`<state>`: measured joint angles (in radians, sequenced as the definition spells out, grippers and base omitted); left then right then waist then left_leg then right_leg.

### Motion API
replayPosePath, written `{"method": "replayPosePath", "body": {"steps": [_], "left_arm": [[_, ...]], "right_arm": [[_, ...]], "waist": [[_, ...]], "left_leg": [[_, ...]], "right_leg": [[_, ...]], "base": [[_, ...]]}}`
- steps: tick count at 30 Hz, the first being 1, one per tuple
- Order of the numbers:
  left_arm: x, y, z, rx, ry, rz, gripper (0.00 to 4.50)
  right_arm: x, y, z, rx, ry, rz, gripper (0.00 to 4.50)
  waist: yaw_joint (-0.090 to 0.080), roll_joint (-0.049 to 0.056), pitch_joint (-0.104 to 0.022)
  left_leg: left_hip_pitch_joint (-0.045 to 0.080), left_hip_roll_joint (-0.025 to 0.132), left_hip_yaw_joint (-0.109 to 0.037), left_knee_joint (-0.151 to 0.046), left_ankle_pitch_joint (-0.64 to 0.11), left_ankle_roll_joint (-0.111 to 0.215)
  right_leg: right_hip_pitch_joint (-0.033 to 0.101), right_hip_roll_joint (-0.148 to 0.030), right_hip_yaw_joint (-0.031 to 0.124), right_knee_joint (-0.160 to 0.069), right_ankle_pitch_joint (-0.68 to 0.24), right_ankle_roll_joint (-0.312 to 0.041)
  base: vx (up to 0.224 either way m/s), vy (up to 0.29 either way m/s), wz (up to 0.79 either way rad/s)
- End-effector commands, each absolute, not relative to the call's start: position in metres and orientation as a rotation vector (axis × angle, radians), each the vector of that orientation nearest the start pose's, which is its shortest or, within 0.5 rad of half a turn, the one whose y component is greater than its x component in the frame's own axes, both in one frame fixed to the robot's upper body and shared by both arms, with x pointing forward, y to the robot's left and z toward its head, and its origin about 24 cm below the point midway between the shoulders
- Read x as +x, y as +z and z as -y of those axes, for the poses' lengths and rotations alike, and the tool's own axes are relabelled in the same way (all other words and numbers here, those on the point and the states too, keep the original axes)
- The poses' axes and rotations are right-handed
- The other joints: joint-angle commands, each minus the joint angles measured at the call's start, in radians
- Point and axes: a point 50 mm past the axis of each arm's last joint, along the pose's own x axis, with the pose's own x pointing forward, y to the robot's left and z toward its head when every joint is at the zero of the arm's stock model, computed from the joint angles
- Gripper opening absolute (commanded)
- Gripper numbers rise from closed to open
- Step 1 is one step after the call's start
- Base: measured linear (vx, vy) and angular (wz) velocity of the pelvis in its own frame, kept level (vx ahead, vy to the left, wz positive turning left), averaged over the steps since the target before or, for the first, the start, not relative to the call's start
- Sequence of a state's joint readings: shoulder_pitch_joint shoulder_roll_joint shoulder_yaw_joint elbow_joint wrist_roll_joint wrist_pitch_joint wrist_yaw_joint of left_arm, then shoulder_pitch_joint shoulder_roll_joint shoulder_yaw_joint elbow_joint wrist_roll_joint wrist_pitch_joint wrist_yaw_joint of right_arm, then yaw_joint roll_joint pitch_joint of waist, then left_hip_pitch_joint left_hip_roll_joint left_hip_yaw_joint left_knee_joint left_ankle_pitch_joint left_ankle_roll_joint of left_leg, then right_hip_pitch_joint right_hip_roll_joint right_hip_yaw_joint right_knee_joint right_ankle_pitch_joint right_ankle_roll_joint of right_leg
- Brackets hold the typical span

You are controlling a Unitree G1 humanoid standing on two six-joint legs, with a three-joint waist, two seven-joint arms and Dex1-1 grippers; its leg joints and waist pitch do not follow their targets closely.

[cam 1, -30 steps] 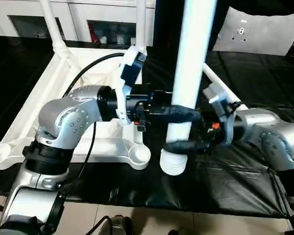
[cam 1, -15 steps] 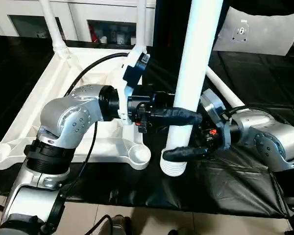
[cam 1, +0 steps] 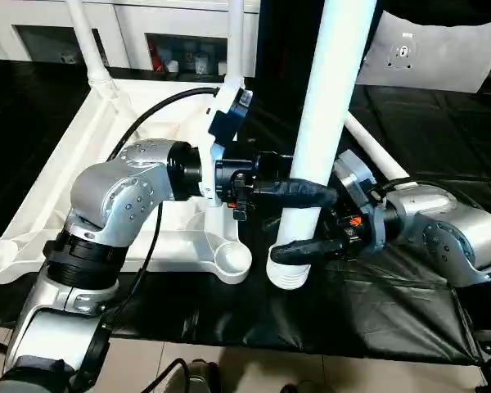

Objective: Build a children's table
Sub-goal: Pick table leg

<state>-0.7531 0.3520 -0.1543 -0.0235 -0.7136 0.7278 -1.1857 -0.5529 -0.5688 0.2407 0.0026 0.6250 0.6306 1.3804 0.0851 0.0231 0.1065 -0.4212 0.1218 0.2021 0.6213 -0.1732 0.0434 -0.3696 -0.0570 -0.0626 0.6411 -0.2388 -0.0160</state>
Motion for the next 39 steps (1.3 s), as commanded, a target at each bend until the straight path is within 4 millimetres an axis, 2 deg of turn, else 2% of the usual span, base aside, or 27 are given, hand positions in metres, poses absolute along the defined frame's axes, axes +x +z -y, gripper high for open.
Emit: {"method": "replayPosePath", "body": {"steps": [1, 8, 10, 11, 13, 22, 27, 31, 34, 35, 36, 39], "left_arm": [[0.286, 0.213, -0.072, -0.099, -1.743, 0.004, 1.86], [0.287, 0.213, -0.073, -0.052, -1.705, 0.003, 1.86], [0.285, 0.212, -0.073, -0.054, -1.712, -0.005, 1.86], [0.284, 0.213, -0.072, -0.067, -1.713, -0.002, 2.21], [0.284, 0.215, -0.072, -0.081, -1.711, 0.005, 2.56], [0.282, 0.21, -0.077, -0.101, -1.699, -0.008, 2.56], [0.278, 0.201, -0.081, -0.126, -1.694, -0.031, 2.56], [0.278, 0.198, -0.081, -0.128, -1.689, -0.039, 2.56], [0.278, 0.185, -0.083, -0.135, -1.631, -0.061, 2.56], [0.276, 0.181, -0.084, -0.139, -1.623, -0.067, 2.56], [0.275, 0.177, -0.084, -0.142, -1.614, -0.075, 2.56], [0.268, 0.169, -0.082, -0.175, -1.606, -0.087, 2.56]], "right_arm": [[0.274, 0.145, 0.126, 0.059, 1.72, -0.292, 2.06], [0.275, 0.144, 0.124, 0.053, 1.713, -0.288, 1.97], [0.277, 0.143, 0.123, 0.045, 1.69, -0.281, 1.96], [0.277, 0.143, 0.123, 0.05, 1.685, -0.28, 1.96], [0.277, 0.142, 0.123, 0.073, 1.68, -0.284, 1.96], [0.278, 0.137, 0.12, 0.1, 1.632, -0.245, 1.96], [0.277, 0.128, 0.12, 0.086, 1.572, -0.253, 1.96], [0.275, 0.126, 0.119, 0.087, 1.573, -0.262, 1.93], [0.269, 0.122, 0.119, 0.098, 1.56, -0.244, 1.93], [0.268, 0.121, 0.119, 0.102, 1.552, -0.237, 1.93], [0.266, 0.12, 0.12, 0.106, 1.538, -0.222, 1.93], [0.262, 0.117, 0.122, 0.129, 1.49, -0.194, 1.93]], "waist": [[-0.004, -0.011, -0.072], [-0.004, -0.009, -0.072], [-0.003, -0.006, -0.073], [-0.004, -0.007, -0.073], [-0.002, -0.004, -0.075], [0.001, 0.001, -0.079], [0.0, -0.002, -0.08], [0.001, 0.0, -0.079], [0.002, 0.001, -0.08], [0.001, 0.004, -0.084], [0.0, 0.003, -0.085], [0.001, 0.004, -0.084]], "left_leg": [[0.047, 0.127, -0.063, -0.079, -0.193, -0.001], [0.047, 0.129, -0.064, -0.08, -0.192, -0.003], [0.047, 0.129, -0.065, -0.081, -0.194, -0.007], [0.048, 0.128, -0.064, -0.081, -0.198, -0.01], [0.049, 0.129, -0.065, -0.08, -0.199, -0.012], [0.046, 0.129, -0.065, -0.08, -0.194, -0.014], [0.049, 0.128, -0.064, -0.082, -0.209, -0.023], [0.05, 0.128, -0.064, -0.083, -0.218, -0.03], [0.049, 0.132, -0.066, -0.085, -0.22, -0.036], [0.049, 0.13, -0.065, -0.084, -0.212, -0.036], [0.047, 0.129, -0.064, -0.083, -0.204, -0.031], [0.046, 0.13, -0.065, -0.084, -0.219, -0.031]], "right_leg": [[0.023, -0.132, 0.069, -0.077, -0.152, -0.273], [0.022, -0.132, 0.069, -0.077, -0.153, -0.272], [0.022, -0.132, 0.069, -0.076, -0.151, -0.273], [0.021, -0.131, 0.068, -0.076, -0.149, -0.275], [0.021, -0.131, 0.068, -0.074, -0.144, -0.278], [0.023, -0.131, 0.067, -0.07, -0.11, -0.286], [0.023, -0.13, 0.067, -0.071, -0.114, -0.285], [0.022, -0.13, 0.067, -0.072, -0.132, -0.278], [0.023, -0.132, 0.069, -0.072, -0.125, -0.271], [0.023, -0.13, 0.068, -0.068, -0.105, -0.272], [0.024, -0.13, 0.068, -0.068, -0.089, -0.275], [0.024, -0.131, 0.069, -0.072, -0.101, -0.273]], "base": [[0.0, 0.0, 0.0], [0.0, 0.0, 0.0], [0.0, 0.0, 0.0], [0.0, 0.0, 0.0], [0.0, 0.0, 0.0], [0.0, 0.0, 0.0], [0.0, 0.0, 0.0], [0.0, 0.0, 0.0], [0.0, 0.0, 0.0], [0.0, 0.0, 0.0], [0.0, 0.0, 0.0], [0.0, 0.0, 0.0]]}}
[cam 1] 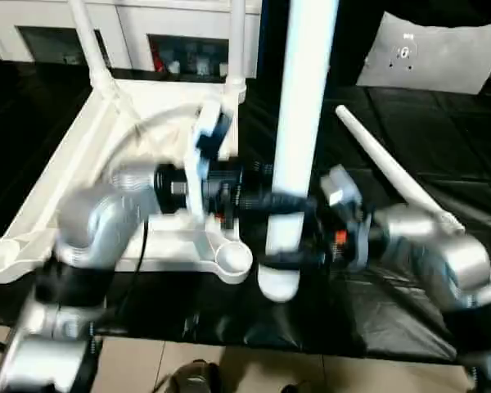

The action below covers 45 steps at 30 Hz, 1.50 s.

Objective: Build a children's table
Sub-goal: Pick table leg

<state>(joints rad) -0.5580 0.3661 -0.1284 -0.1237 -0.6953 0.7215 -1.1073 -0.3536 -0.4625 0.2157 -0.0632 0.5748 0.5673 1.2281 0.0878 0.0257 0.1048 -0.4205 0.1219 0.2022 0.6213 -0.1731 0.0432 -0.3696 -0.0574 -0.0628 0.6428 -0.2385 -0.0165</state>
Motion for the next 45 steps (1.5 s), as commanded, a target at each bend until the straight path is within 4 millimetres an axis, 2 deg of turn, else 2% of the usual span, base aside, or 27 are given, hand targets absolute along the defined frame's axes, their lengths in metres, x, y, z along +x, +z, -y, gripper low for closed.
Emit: {"method": "replayPosePath", "body": {"steps": [1, 4, 5, 7, 9, 11, 13, 14, 16, 17, 18, 19, 21, 22, 26, 28, 30, 32, 34, 35, 36, 38, 42, 43, 44, 45], "left_arm": [[0.268, 0.169, -0.082, -0.181, -1.606, -0.085, 2.56], [0.268, 0.166, -0.08, -0.182, -1.599, -0.088, 2.56], [0.268, 0.164, -0.08, -0.179, -1.592, -0.096, 2.56], [0.265, 0.156, -0.079, -0.206, -1.582, -0.117, 2.56], [0.256, 0.137, -0.076, -0.299, -1.554, -0.156, 2.56], [0.251, 0.122, -0.075, -0.314, -1.514, -0.189, 2.56], [0.249, 0.116, -0.075, -0.331, -1.478, -0.198, 2.56], [0.249, 0.113, -0.075, -0.342, -1.463, -0.198, 2.56], [0.249, 0.107, -0.076, -0.367, -1.409, -0.204, 2.56], [0.249, 0.104, -0.077, -0.369, -1.38, -0.204, 2.56], [0.247, 0.098, -0.078, -0.375, -1.338, -0.209, 2.56], [0.245, 0.097, -0.079, -0.384, -1.323, -0.212, 2.56], [0.241, 0.092, -0.082, -0.406, -1.278, -0.224, 2.56], [0.239, 0.09, -0.083, -0.405, -1.272, -0.231, 2.56], [0.235, 0.084, -0.087, -0.395, -1.217, -0.251, 2.56], [0.235, 0.082, -0.09, -0.363, -1.165, -0.255, 2.56], [0.234, 0.084, -0.091, -0.359, -1.139, -0.248, 2.56], [0.233, 0.085, -0.092, -0.361, -1.123, -0.243, 2.56], [0.232, 0.086, -0.093, -0.358, -1.119, -0.247, 2.56], [0.232, 0.086, -0.093, -0.359, -1.116, -0.251, 2.56], [0.232, 0.084, -0.093, -0.354, -1.106, -0.262, 2.56], [0.231, 0.079, -0.092, -0.352, -1.096, -0.288, 2.56], [0.232, 0.057, -0.096, -0.354, -1.008, -0.359, 2.56], [0.233, 0.056, -0.096, -0.34, -0.996, -0.361, 2.56], [0.233, 0.055, -0.096, -0.333, -0.991, -0.361, 2.56], [0.233, 0.059, -0.096, -0.319, -0.982, -0.338, 2.56]], "right_arm": [[0.26, 0.115, 0.122, 0.127, 1.484, -0.194, 1.93], [0.256, 0.111, 0.123, 0.11, 1.465, -0.202, 1.93], [0.255, 0.108, 0.123, 0.091, 1.451, -0.205, 1.93], [0.251, 0.103, 0.124, 0.076, 1.427, -0.215, 1.93], [0.239, 0.092, 0.127, 0.085, 1.401, -0.254, 1.92], [0.233, 0.086, 0.13, 0.092, 1.392, -0.288, 1.91], [0.228, 0.082, 0.131, 0.095, 1.388, -0.308, 1.91], [0.227, 0.081, 0.132, 0.097, 1.387, -0.316, 1.91], [0.223, 0.079, 0.134, 0.095, 1.381, -0.332, 1.91], [0.221, 0.077, 0.135, 0.092, 1.376, -0.341, 1.91], [0.217, 0.075, 0.137, 0.09, 1.369, -0.354, 1.91], [0.216, 0.074, 0.137, 0.091, 1.366, -0.36, 1.91], [0.212, 0.071, 0.139, 0.087, 1.353, -0.376, 1.91], [0.211, 0.069, 0.139, 0.078, 1.346, -0.386, 1.91], [0.21, 0.065, 0.139, 0.06, 1.315, -0.392, 1.91], [0.211, 0.064, 0.139, 0.056, 1.286, -0.386, 1.91], [0.214, 0.065, 0.139, 0.059, 1.266, -0.377, 1.91], [0.215, 0.065, 0.139, 0.057, 1.255, -0.372, 1.91], [0.217, 0.065, 0.138, 0.056, 1.25, -0.367, 1.91], [0.217, 0.065, 0.138, 0.055, 1.248, -0.366, 1.91], [0.218, 0.064, 0.137, 0.053, 1.244, -0.368, 1.91], [0.218, 0.061, 0.136, 0.041, 1.235, -0.381, 1.91], [0.214, 0.047, 0.136, 0.003, 1.206, -0.428, 1.91], [0.215, 0.046, 0.136, 0.002, 1.196, -0.423, 1.91], [0.215, 0.046, 0.135, 0.002, 1.192, -0.42, 1.91], [0.217, 0.048, 0.135, 0.019, 1.164, -0.394, 1.91]], "waist": [[-0.002, 0.001, -0.083], [-0.001, 0.001, -0.078], [-0.001, 0.008, -0.079], [-0.004, 0.004, -0.079], [-0.005, 0.003, -0.072], [-0.007, 0.003, -0.075], [-0.01, 0.001, -0.073], [-0.011, -0.002, -0.068], [-0.014, -0.003, -0.058], [-0.017, -0.008, -0.055], [-0.021, -0.013, -0.048], [-0.02, -0.009, -0.049], [-0.03, -0.009, -0.047], [-0.034, -0.012, -0.039], [-0.042, -0.01, -0.032], [-0.046, -0.01, -0.028], [-0.051, -0.005, -0.021], [-0.056, -0.007, -0.021], [-0.057, -0.008, -0.023], [-0.058, -0.004, -0.025], [-0.058, -0.005, -0.027], [-0.058, -0.005, -0.025], [-0.053, -0.005, -0.021], [-0.054, -0.006, -0.02], [-0.053, -0.003, -0.02], [-0.054, -0.006, -0.018]], "left_leg": [[0.047, 0.13, -0.065, -0.084, -0.223, -0.032], [0.049, 0.128, -0.065, -0.084, -0.252, -0.042], [0.052, 0.129, -0.066, -0.085, -0.271, -0.055], [0.051, 0.128, -0.068, -0.088, -0.285, -0.063], [0.045, 0.133, -0.07, -0.091, -0.286, -0.056], [0.049, 0.13, -0.069, -0.088, -0.287, -0.049], [0.046, 0.129, -0.069, -0.089, -0.279, -0.037], [0.045, 0.129, -0.069, -0.089, -0.292, -0.034], [0.048, 0.129, -0.072, -0.089, -0.331, -0.043], [0.048, 0.129, -0.075, -0.091, -0.35, -0.049], [0.05, 0.128, -0.076, -0.092, -0.372, -0.055], [0.051, 0.131, -0.079, -0.091, -0.378, -0.06], [0.051, 0.132, -0.083, -0.099, -0.409, -0.077], [0.049, 0.131, -0.084, -0.102, -0.422, -0.08], [0.051, 0.129, -0.093, -0.1, -0.465, -0.097], [0.054, 0.129, -0.094, -0.102, -0.487, -0.105], [0.062, 0.125, -0.099, -0.107, -0.545, -0.124], [0.063, 0.125, -0.103, -0.109, -0.569, -0.135], [0.061, 0.126, -0.102, -0.113, -0.55, -0.134], [0.059, 0.127, -0.102, -0.119, -0.536, -0.136], [0.059, 0.129, -0.097, -0.124, -0.521, -0.136], [0.064, 0.128, -0.091, -0.126, -0.521, -0.137], [0.067, 0.128, -0.09, -0.119, -0.513, -0.124], [0.066, 0.128, -0.09, -0.12, -0.515, -0.123], [0.066, 0.128, -0.09, -0.12, -0.521, -0.125], [0.068, 0.129, -0.093, -0.122, -0.54, -0.128]], "right_leg": [[0.024, -0.131, 0.069, -0.073, -0.107, -0.272], [0.021, -0.131, 0.071, -0.081, -0.169, -0.262], [0.019, -0.13, 0.072, -0.084, -0.19, -0.251], [0.021, -0.128, 0.071, -0.081, -0.199, -0.247], [0.022, -0.133, 0.075, -0.087, -0.199, -0.234], [0.02, -0.131, 0.075, -0.089, -0.202, -0.23], [0.019, -0.127, 0.075, -0.09, -0.194, -0.227], [0.019, -0.13, 0.076, -0.094, -0.226, -0.222], [0.013, -0.133, 0.078, -0.103, -0.303, -0.208], [0.013, -0.135, 0.079, -0.109, -0.352, -0.193], [0.007, -0.135, 0.08, -0.114, -0.398, -0.179], [0.007, -0.137, 0.081, -0.114, -0.406, -0.175], [0.004, -0.13, 0.079, -0.11, -0.402, -0.171], [0.0, -0.13, 0.08, -0.113, -0.409, -0.168], [-0.004, -0.138, 0.084, -0.121, -0.472, -0.15], [-0.007, -0.136, 0.084, -0.125, -0.482, -0.143], [-0.01, -0.136, 0.082, -0.133, -0.536, -0.126], [-0.01, -0.137, 0.081, -0.137, -0.554, -0.113], [-0.007, -0.136, 0.082, -0.137, -0.524, -0.114], [-0.003, -0.132, 0.079, -0.132, -0.479, -0.119], [-0.002, -0.126, 0.078, -0.129, -0.42, -0.128], [-0.008, -0.124, 0.081, -0.126, -0.375, -0.144], [-0.007, -0.134, 0.087, -0.135, -0.407, -0.152], [-0.007, -0.135, 0.087, -0.137, -0.417, -0.149], [-0.007, -0.135, 0.087, -0.137, -0.426, -0.147], [-0.008, -0.134, 0.087, -0.14, -0.453, -0.137]], "base": [[0.0, 0.0, 0.0], [0.0, 0.0, 0.0], [0.0, 0.0, 0.0], [0.0, 0.0, 0.0], [0.0, 0.0, 0.0], [0.0, 0.0, 0.0], [0.0, 0.0, 0.0], [0.0, 0.0, 0.0], [0.0, 0.0, 0.0], [0.0, 0.0, 0.0], [0.0, 0.0, 0.0], [0.0, 0.0, 0.0], [0.0, 0.0, 0.0], [0.0, 0.0, 0.0], [0.0, 0.0, 0.0], [0.0, 0.0, 0.0], [0.0, 0.0, 0.0], [0.0, 0.0, 0.0], [0.0, 0.0, 0.0], [0.0, 0.0, 0.0], [0.0, 0.0, 0.0], [0.0, 0.0, 0.0], [0.0, 0.0, 0.0], [0.0, 0.0, 0.0], [0.0, 0.0, 0.0], [0.0, 0.0, 0.0]]}}
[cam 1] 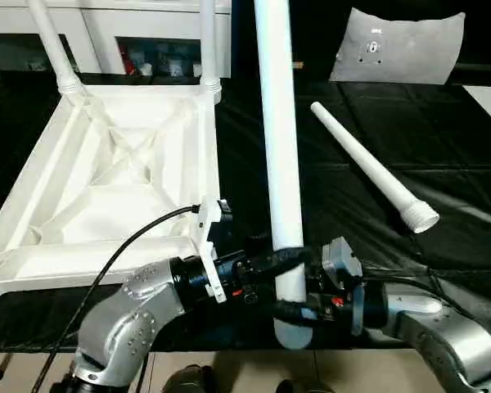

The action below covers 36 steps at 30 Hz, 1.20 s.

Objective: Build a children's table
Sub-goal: Pick table leg

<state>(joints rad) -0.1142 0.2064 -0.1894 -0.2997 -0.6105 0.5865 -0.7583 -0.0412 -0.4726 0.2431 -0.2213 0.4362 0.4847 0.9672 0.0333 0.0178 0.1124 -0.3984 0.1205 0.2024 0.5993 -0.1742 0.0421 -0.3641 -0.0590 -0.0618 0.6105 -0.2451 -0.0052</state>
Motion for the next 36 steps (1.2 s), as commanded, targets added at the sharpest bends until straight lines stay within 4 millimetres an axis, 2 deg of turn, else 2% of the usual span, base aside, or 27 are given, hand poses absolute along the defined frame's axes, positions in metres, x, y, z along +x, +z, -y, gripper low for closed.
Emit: {"method": "replayPosePath", "body": {"steps": [1, 3, 6, 7, 10, 11, 12, 14, 16, 17, 18, 19, 20, 23, 24, 26, 27, 29, 31, 33, 35, 36], "left_arm": [[0.234, 0.064, -0.096, -0.327, -0.978, -0.316, 2.56], [0.237, 0.075, -0.096, -0.325, -0.98, -0.27, 2.56], [0.242, 0.093, -0.095, -0.314, -1.004, -0.201, 2.56], [0.242, 0.093, -0.095, -0.314, -1.005, -0.2, 2.56], [0.247, 0.105, -0.094, -0.277, -1.011, -0.162, 2.56], [0.25, 0.106, -0.095, -0.25, -0.996, -0.158, 2.56], [0.253, 0.11, -0.095, -0.226, -0.972, -0.143, 2.56], [0.255, 0.115, -0.095, -0.228, -0.953, -0.125, 2.56], [0.257, 0.118, -0.095, -0.224, -0.933, -0.107, 2.56], [0.263, 0.125, -0.098, -0.173, -0.842, -0.05, 2.56], [0.264, 0.125, -0.099, -0.162, -0.826, -0.045, 2.56], [0.266, 0.126, -0.1, -0.126, -0.78, -0.029, 2.56], [0.266, 0.126, -0.1, -0.112, -0.764, -0.023, 2.56], [0.267, 0.125, -0.098, -0.13, -0.719, 0.002, 2.56], [0.266, 0.125, -0.098, -0.132, -0.719, 0.003, 2.56], [0.266, 0.126, -0.095, -0.133, -0.722, 0.01, 2.56], [0.264, 0.127, -0.091, -0.134, -0.734, 0.008, 2.56], [0.264, 0.128, -0.088, -0.144, -0.719, 0.012, 2.56], [0.265, 0.13, -0.087, -0.146, -0.701, 0.022, 2.56], [0.267, 0.131, -0.086, -0.136, -0.668, 0.037, 2.56], [0.268, 0.133, -0.086, -0.128, -0.646, 0.047, 2.56], [0.27, 0.133, -0.085, -0.089, -0.61, 0.061, 2.56]], "right_arm": [[0.219, 0.051, 0.134, 0.035, 1.15, -0.377, 1.91], [0.223, 0.057, 0.134, 0.055, 1.131, -0.337, 1.91], [0.227, 0.07, 0.132, 0.101, 1.142, -0.266, 1.91], [0.227, 0.071, 0.132, 0.102, 1.142, -0.265, 1.91], [0.233, 0.081, 0.13, 0.112, 1.135, -0.212, 1.91], [0.235, 0.083, 0.13, 0.099, 1.119, -0.199, 1.91], [0.238, 0.086, 0.129, 0.077, 1.098, -0.169, 1.91], [0.24, 0.088, 0.128, 0.067, 1.088, -0.15, 1.91], [0.241, 0.089, 0.128, 0.039, 1.074, -0.136, 1.91], [0.245, 0.09, 0.126, -0.06, 1.017, -0.096, 1.91], [0.245, 0.09, 0.126, -0.072, 1.008, -0.09, 1.91], [0.247, 0.089, 0.124, -0.094, 0.975, -0.071, 1.91], [0.248, 0.089, 0.124, -0.096, 0.959, -0.062, 1.91], [0.254, 0.088, 0.121, -0.053, 0.854, -0.029, 1.91], [0.254, 0.088, 0.121, -0.052, 0.85, -0.028, 1.91], [0.255, 0.087, 0.118, -0.041, 0.815, -0.016, 1.91], [0.256, 0.087, 0.114, -0.014, 0.794, -0.007, 1.91], [0.255, 0.086, 0.11, 0.004, 0.782, -0.001, 1.91], [0.255, 0.085, 0.107, 0.003, 0.779, 0.007, 1.91], [0.255, 0.086, 0.103, 0.007, 0.772, 0.019, 1.91], [0.255, 0.086, 0.101, 0.011, 0.767, 0.027, 1.91], [0.257, 0.087, 0.098, 0.019, 0.741, 0.043, 1.91]], "waist": [[0.0, 0.004, -0.026], [-0.003, 0.003, -0.023], [-0.005, 0.003, -0.02], [-0.005, 0.003, -0.021], [-0.004, 0.008, -0.021], [-0.003, 0.009, -0.025], [-0.001, 0.017, -0.031], [-0.002, 0.013, -0.032], [0.0, 0.012, -0.035], [0.002, 0.013, -0.039], [0.0, 0.011, -0.044], [0.002, 0.013, -0.046], [0.0, 0.009, -0.046], [0.0, 0.009, -0.053], [0.001, 0.007, -0.059], [0.002, 0.012, -0.06], [0.001, 0.011, -0.058], [0.0, 0.012, -0.054], [0.0, 0.013, -0.051], [0.0, 0.016, -0.046], [-0.001, 0.015, -0.044], [-0.001, 0.017, -0.044]], "left_leg": [[0.046, 0.13, -0.094, -0.1, -0.544, -0.13], [0.048, 0.127, -0.101, -0.098, -0.589, -0.141], [0.051, 0.125, -0.105, -0.099, -0.623, -0.151], [0.051, 0.125, -0.105, -0.099, -0.624, -0.151], [0.047, 0.126, -0.104, -0.102, -0.599, -0.152], [0.045, 0.127, -0.1, -0.104, -0.57, -0.152], [0.044, 0.127, -0.096, -0.105, -0.537, -0.152], [0.04, 0.127, -0.087, -0.106, -0.498, -0.144], [0.037, 0.127, -0.081, -0.102, -0.438, -0.122], [0.032, 0.13, -0.078, -0.103, -0.387, -0.105], [0.029, 0.131, -0.076, -0.1, -0.334, -0.091], [0.03, 0.131, -0.074, -0.099, -0.319, -0.082], [0.024, 0.125, -0.069, -0.092, -0.287, -0.047], [0.018, 0.123, -0.067, -0.083, -0.209, 0.005], [0.016, 0.122, -0.067, -0.077, -0.16, 0.032], [0.016, 0.124, -0.066, -0.074, -0.108, 0.068], [0.015, 0.126, -0.065, -0.074, -0.11, 0.082], [0.017, 0.127, -0.065, -0.077, -0.144, 0.082], [0.02, 0.129, -0.065, -0.08, -0.18, 0.062], [0.023, 0.13, -0.067, -0.085, -0.243, 0.022], [0.028, 0.131, -0.067, -0.089, -0.284, -0.009], [0.025, 0.129, -0.07, -0.09, -0.298, -0.022]], "right_leg": [[-0.014, -0.132, 0.086, -0.106, -0.452, -0.147], [-0.017, -0.135, 0.083, -0.111, -0.519, -0.13], [-0.022, -0.131, 0.08, -0.116, -0.565, -0.105], [-0.023, -0.131, 0.081, -0.116, -0.566, -0.104], [-0.02, -0.129, 0.08, -0.111, -0.507, -0.113], [-0.02, -0.127, 0.082, -0.105, -0.459, -0.122], [-0.018, -0.123, 0.082, -0.097, -0.391, -0.138], [-0.015, -0.121, 0.083, -0.091, -0.31, -0.161], [-0.009, -0.123, 0.085, -0.087, -0.252, -0.185], [-0.001, -0.123, 0.083, -0.083, -0.21, -0.194], [0.003, -0.12, 0.081, -0.078, -0.152, -0.203], [0.003, -0.12, 0.081, -0.078, -0.137, -0.206], [0.009, -0.123, 0.082, -0.079, -0.117, -0.219], [0.016, -0.123, 0.08, -0.072, -0.043, -0.242], [0.022, -0.121, 0.076, -0.065, 0.019, -0.25], [0.02, -0.116, 0.072, -0.056, 0.093, -0.264], [0.02, -0.115, 0.069, -0.054, 0.095, -0.272], [0.018, -0.116, 0.069, -0.059, 0.044, -0.275], [0.017, -0.114, 0.069, -0.065, -0.016, -0.271], [0.014, -0.112, 0.071, -0.071, -0.102, -0.254], [0.008, -0.111, 0.073, -0.076, -0.145, -0.238], [0.01, -0.114, 0.073, -0.075, -0.162, -0.231]], "base": [[0.0, 0.0, 0.0], [0.0, 0.0, 0.0], [0.0, 0.0, 0.0], [0.0, 0.0, 0.0], [0.0, 0.0, 0.0], [0.0, 0.0, 0.0], [0.0, 0.0, 0.0], [0.0, 0.0, 0.0], [0.0, 0.0, 0.0], [0.054, -0.013, -0.02], [0.054, -0.018, -0.01], [0.054, -0.018, -0.01], [0.0, 0.0, 0.0], [0.0, 0.0, 0.0], [0.0, 0.0, 0.0], [0.0, 0.0, 0.0], [0.0, 0.0, 0.0], [0.0, 0.0, 0.0], [0.0, 0.0, 0.0], [0.0, 0.0, 0.0], [0.0, 0.0, 0.0], [0.0, 0.0, 0.0]]}}
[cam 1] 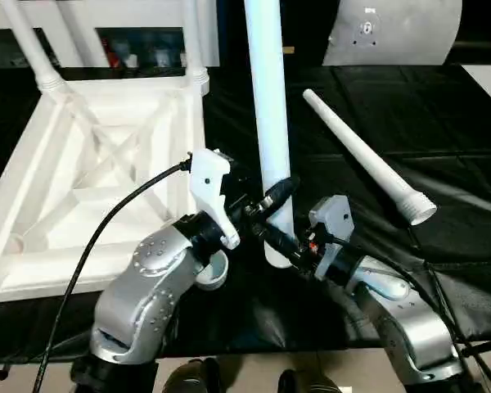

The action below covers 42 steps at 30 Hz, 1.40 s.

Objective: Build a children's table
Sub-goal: Pick table leg

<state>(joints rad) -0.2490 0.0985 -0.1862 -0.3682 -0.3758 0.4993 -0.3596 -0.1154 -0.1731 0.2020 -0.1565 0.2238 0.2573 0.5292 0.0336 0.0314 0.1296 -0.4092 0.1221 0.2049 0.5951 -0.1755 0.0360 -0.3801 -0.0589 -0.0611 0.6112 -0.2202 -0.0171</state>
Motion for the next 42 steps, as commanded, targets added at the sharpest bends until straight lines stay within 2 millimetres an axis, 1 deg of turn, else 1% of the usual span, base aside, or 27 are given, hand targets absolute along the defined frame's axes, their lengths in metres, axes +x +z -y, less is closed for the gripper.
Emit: {"method": "replayPosePath", "body": {"steps": [1, 2, 4, 5, 6, 7, 9, 12, 16, 17, 18, 19, 20, 21, 22, 25, 26, 27, 28, 29, 32, 33, 37, 38, 40, 41, 42], "left_arm": [[0.27, 0.134, -0.085, -0.074, -0.591, 0.07, 2.56], [0.271, 0.135, -0.084, -0.069, -0.573, 0.079, 2.56], [0.27, 0.136, -0.082, -0.067, -0.568, 0.087, 2.56], [0.269, 0.136, -0.081, -0.063, -0.575, 0.09, 2.56], [0.268, 0.135, -0.08, -0.073, -0.584, 0.088, 2.56], [0.268, 0.135, -0.079, -0.076, -0.587, 0.088, 2.56], [0.267, 0.133, -0.079, -0.082, -0.595, 0.082, 2.56], [0.269, 0.13, -0.083, -0.051, -0.569, 0.091, 2.56], [0.272, 0.124, -0.089, -0.075, -0.496, 0.092, 2.56], [0.273, 0.124, -0.09, -0.102, -0.493, 0.129, 2.56], [0.271, 0.124, -0.092, -0.095, -0.501, 0.187, 2.56], [0.269, 0.123, -0.093, -0.084, -0.513, 0.241, 2.56], [0.268, 0.123, -0.094, -0.085, -0.513, 0.266, 2.56], [0.268, 0.122, -0.094, -0.086, -0.511, 0.276, 2.56], [0.268, 0.12, -0.095, -0.073, -0.503, 0.276, 2.61], [0.267, 0.117, -0.096, -0.041, -0.495, 0.299, 3.04], [0.266, 0.115, -0.098, -0.036, -0.488, 0.326, 3.05], [0.265, 0.115, -0.098, -0.038, -0.487, 0.329, 3.05], [0.264, 0.111, -0.101, -0.084, -0.475, 0.348, 3.11], [0.264, 0.11, -0.102, -0.099, -0.474, 0.355, 3.39], [0.262, 0.104, -0.099, -0.116, -0.511, 0.352, 3.53], [0.262, 0.104, -0.099, -0.116, -0.511, 0.352, 3.53], [0.26, 0.102, -0.103, -0.166, -0.529, 0.328, 3.91], [0.262, 0.105, -0.109, -0.212, -0.546, 0.297, 3.92], [0.264, 0.109, -0.113, -0.244, -0.558, 0.29, 4.09], [0.265, 0.112, -0.115, -0.276, -0.564, 0.281, 4.23], [0.269, 0.117, -0.119, -0.308, -0.571, 0.275, 4.3]], "right_arm": [[0.258, 0.088, 0.096, 0.022, 0.726, 0.053, 1.91], [0.26, 0.089, 0.095, 0.028, 0.7, 0.064, 1.91], [0.262, 0.09, 0.094, 0.031, 0.67, 0.07, 1.91], [0.265, 0.09, 0.095, 0.03, 0.63, 0.077, 1.91], [0.267, 0.091, 0.095, 0.048, 0.603, 0.079, 1.91], [0.267, 0.091, 0.095, 0.052, 0.597, 0.08, 1.91], [0.27, 0.092, 0.095, 0.075, 0.561, 0.085, 1.91], [0.273, 0.091, 0.097, 0.078, 0.536, 0.088, 1.91], [0.275, 0.089, 0.098, 0.029, 0.53, 0.11, 1.91], [0.275, 0.088, 0.098, 0.01, 0.536, 0.122, 1.91], [0.276, 0.087, 0.097, 0.004, 0.534, 0.133, 1.91], [0.276, 0.086, 0.098, 0.012, 0.527, 0.139, 1.91], [0.277, 0.086, 0.098, 0.024, 0.519, 0.14, 1.91], [0.277, 0.086, 0.098, 0.032, 0.513, 0.14, 1.91], [0.278, 0.086, 0.098, 0.035, 0.511, 0.142, 1.91], [0.278, 0.088, 0.099, 0.039, 0.505, 0.151, 1.91], [0.279, 0.088, 0.1, 0.04, 0.501, 0.157, 1.91], [0.279, 0.088, 0.1, 0.041, 0.5, 0.157, 1.91], [0.28, 0.088, 0.1, 0.046, 0.496, 0.163, 1.91], [0.28, 0.088, 0.1, 0.047, 0.495, 0.165, 1.91], [0.28, 0.086, 0.099, 0.04, 0.506, 0.17, 1.91], [0.28, 0.086, 0.099, 0.04, 0.506, 0.17, 1.91], [0.28, 0.088, 0.103, 0.044, 0.504, 0.182, 1.91], [0.28, 0.094, 0.103, 0.085, 0.564, 0.18, 1.91], [0.28, 0.097, 0.103, 0.165, 0.602, 0.151, 1.91], [0.28, 0.099, 0.104, 0.21, 0.63, 0.132, 1.91], [0.282, 0.103, 0.104, 0.251, 0.675, 0.105, 1.91]], "waist": [[-0.002, 0.003, -0.061], [-0.001, 0.002, -0.062], [-0.002, 0.002, -0.064], [-0.001, 0.004, -0.065], [-0.002, 0.003, -0.066], [-0.002, 0.004, -0.066], [-0.002, 0.004, -0.069], [-0.002, 0.004, -0.071], [-0.001, 0.004, -0.069], [-0.001, 0.004, -0.069], [0.001, -0.001, -0.07], [0.001, 0.0, -0.072], [0.001, -0.002, -0.072], [0.001, 0.0, -0.073], [-0.001, 0.001, -0.073], [-0.001, 0.004, -0.073], [-0.002, 0.0, -0.073], [-0.002, 0.002, -0.074], [-0.002, 0.003, -0.076], [-0.002, -0.001, -0.076], [0.001, 0.0, -0.076], [0.001, 0.0, -0.076], [0.0, 0.002, -0.075], [0.0, 0.002, -0.078], [0.001, 0.001, -0.077], [0.001, -0.003, -0.08], [0.003, 0.0, -0.081]], "left_leg": [[0.036, 0.128, -0.073, -0.087, -0.304, -0.021], [0.039, 0.128, -0.073, -0.086, -0.307, -0.029], [0.036, 0.126, -0.073, -0.087, -0.298, -0.034], [0.035, 0.126, -0.073, -0.086, -0.288, -0.032], [0.036, 0.125, -0.072, -0.086, -0.283, -0.029], [0.035, 0.124, -0.071, -0.085, -0.28, -0.025], [0.033, 0.125, -0.071, -0.084, -0.259, -0.018], [0.032, 0.124, -0.07, -0.08, -0.222, 0.007], [0.033, 0.125, -0.069, -0.081, -0.239, 0.002], [0.031, 0.125, -0.069, -0.08, -0.243, 0.001], [0.028, 0.122, -0.07, -0.077, -0.243, 0.007], [0.03, 0.123, -0.068, -0.077, -0.244, 0.004], [0.027, 0.124, -0.07, -0.077, -0.235, 0.014], [0.029, 0.125, -0.07, -0.079, -0.235, 0.016], [0.03, 0.127, -0.07, -0.08, -0.236, 0.019], [0.036, 0.128, -0.068, -0.082, -0.251, 0.01], [0.033, 0.125, -0.068, -0.081, -0.25, 0.012], [0.033, 0.126, -0.068, -0.081, -0.25, 0.01], [0.036, 0.126, -0.067, -0.08, -0.243, 0.01], [0.033, 0.127, -0.067, -0.081, -0.235, 0.013], [0.032, 0.125, -0.065, -0.077, -0.235, 0.026], [0.032, 0.125, -0.065, -0.077, -0.235, 0.026], [0.035, 0.127, -0.065, -0.08, -0.249, 0.015], [0.036, 0.126, -0.064, -0.079, -0.25, 0.014], [0.035, 0.125, -0.065, -0.077, -0.243, 0.025], [0.035, 0.125, -0.065, -0.075, -0.235, 0.032], [0.036, 0.124, -0.066, -0.073, -0.221, 0.032]], "right_leg": [[0.024, -0.114, 0.073, -0.079, -0.194, -0.212], [0.023, -0.115, 0.074, -0.08, -0.194, -0.204], [0.024, -0.113, 0.074, -0.077, -0.177, -0.201], [0.023, -0.114, 0.074, -0.076, -0.164, -0.202], [0.025, -0.113, 0.074, -0.076, -0.15, -0.201], [0.022, -0.114, 0.075, -0.074, -0.143, -0.206], [0.025, -0.113, 0.074, -0.071, -0.107, -0.213], [0.029, -0.113, 0.072, -0.066, -0.051, -0.222], [0.028, -0.114, 0.071, -0.067, -0.069, -0.225], [0.029, -0.116, 0.072, -0.068, -0.076, -0.225], [0.03, -0.118, 0.072, -0.073, -0.092, -0.22], [0.032, -0.119, 0.072, -0.072, -0.091, -0.219], [0.032, -0.118, 0.073, -0.072, -0.084, -0.213], [0.031, -0.116, 0.072, -0.07, -0.08, -0.213], [0.03, -0.114, 0.072, -0.068, -0.07, -0.214], [0.026, -0.111, 0.072, -0.066, -0.076, -0.215], [0.028, -0.113, 0.072, -0.068, -0.075, -0.214], [0.029, -0.114, 0.072, -0.066, -0.076, -0.211], [0.027, -0.112, 0.071, -0.065, -0.062, -0.211], [0.029, -0.114, 0.071, -0.063, -0.047, -0.218], [0.027, -0.117, 0.072, -0.062, -0.048, -0.228], [0.027, -0.117, 0.072, -0.062, -0.048, -0.228], [0.026, -0.114, 0.071, -0.06, -0.065, -0.232], [0.027, -0.113, 0.071, -0.059, -0.064, -0.234], [0.03, -0.113, 0.072, -0.055, -0.057, -0.246], [0.031, -0.114, 0.071, -0.056, -0.058, -0.249], [0.032, -0.113, 0.069, -0.053, -0.055, -0.253]], "base": [[0.0, 0.0, 0.0], [0.0, 0.0, 0.0], [0.0, 0.0, 0.0], [0.0, 0.0, 0.0], [0.0, 0.0, 0.0], [0.0, 0.0, 0.0], [0.0, 0.0, 0.0], [0.0, 0.0, 0.0], [0.0, 0.0, 0.0], [0.0, 0.0, 0.0], [0.0, 0.0, 0.0], [0.0, 0.0, 0.0], [0.0, 0.0, 0.0], [0.0, 0.0, 0.0], [0.0, 0.0, 0.0], [0.0, 0.0, 0.0], [0.0, 0.0, 0.0], [0.0, 0.0, 0.0], [0.0, 0.0, 0.0], [0.0, 0.0, 0.0], [0.0, 0.0, 0.0], [0.0, 0.0, 0.0], [0.0, 0.0, 0.0], [0.0, 0.0, 0.0], [0.0, 0.0, 0.0], [0.0, 0.0, 0.0], [0.0, 0.0, 0.0]]}}
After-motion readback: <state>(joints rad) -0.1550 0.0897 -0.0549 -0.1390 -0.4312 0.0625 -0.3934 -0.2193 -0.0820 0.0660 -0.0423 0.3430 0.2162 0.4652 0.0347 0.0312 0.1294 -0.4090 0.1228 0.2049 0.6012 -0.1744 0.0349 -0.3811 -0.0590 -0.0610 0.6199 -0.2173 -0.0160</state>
